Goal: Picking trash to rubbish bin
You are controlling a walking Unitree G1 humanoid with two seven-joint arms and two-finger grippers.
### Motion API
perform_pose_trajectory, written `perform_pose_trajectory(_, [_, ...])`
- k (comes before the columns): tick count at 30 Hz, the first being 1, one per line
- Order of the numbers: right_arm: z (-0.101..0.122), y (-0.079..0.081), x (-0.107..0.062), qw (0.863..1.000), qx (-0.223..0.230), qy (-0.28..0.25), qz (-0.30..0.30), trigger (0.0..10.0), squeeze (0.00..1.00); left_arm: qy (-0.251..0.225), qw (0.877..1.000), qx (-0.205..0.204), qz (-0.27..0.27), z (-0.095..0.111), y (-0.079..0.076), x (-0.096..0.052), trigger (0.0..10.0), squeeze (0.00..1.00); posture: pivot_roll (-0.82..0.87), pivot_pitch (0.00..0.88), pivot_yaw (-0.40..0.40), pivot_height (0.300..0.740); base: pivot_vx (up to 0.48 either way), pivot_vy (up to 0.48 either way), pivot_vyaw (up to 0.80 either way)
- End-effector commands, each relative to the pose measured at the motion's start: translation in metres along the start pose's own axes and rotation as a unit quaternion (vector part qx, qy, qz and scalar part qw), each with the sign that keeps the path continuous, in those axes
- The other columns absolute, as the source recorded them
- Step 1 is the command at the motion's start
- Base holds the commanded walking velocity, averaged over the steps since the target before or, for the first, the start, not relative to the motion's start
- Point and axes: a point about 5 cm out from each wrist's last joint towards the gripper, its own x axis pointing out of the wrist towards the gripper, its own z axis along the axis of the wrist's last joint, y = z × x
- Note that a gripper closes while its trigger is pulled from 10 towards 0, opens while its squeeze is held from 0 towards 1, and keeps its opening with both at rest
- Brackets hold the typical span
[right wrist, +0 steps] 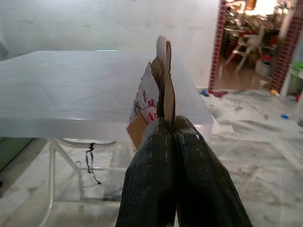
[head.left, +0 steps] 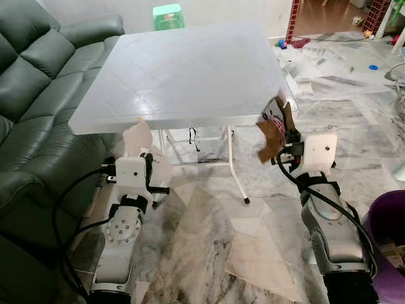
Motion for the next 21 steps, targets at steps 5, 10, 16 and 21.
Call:
perform_pose_trajectory(5, [0.001,-0.004,0.002,1.0,-0.001,-0.007,-0.008,0.0,0.0,-0.019,0.999,-0.018,-0.018,0.01,-0.003,0.012,10.0,0.0,-0.08,0.036,0.098,0.74,0.0,0.0,-0.78])
perform_pose_trajectory(10, [0.003,-0.005,0.005,1.0,-0.004,-0.011,-0.01,0.0,0.0,-0.023,0.999,-0.034,-0.001,0.015,0.003,0.021,10.0,0.0,-0.09,0.032,0.095,0.74,0.0,0.0,-0.78])
perform_pose_trajectory(16, [0.005,-0.005,0.006,1.0,-0.004,-0.013,-0.009,0.0,0.0,-0.024,0.999,-0.037,-0.001,0.017,0.006,0.027,10.0,0.0,-0.09,0.034,0.092,0.74,0.0,0.0,-0.78])
perform_pose_trajectory(21, [0.005,-0.006,0.007,1.0,-0.004,-0.013,-0.011,0.0,0.0,-0.024,0.999,-0.044,-0.005,0.019,0.005,0.031,10.0,0.0,-0.09,0.037,0.094,0.74,0.0,0.0,-0.78])
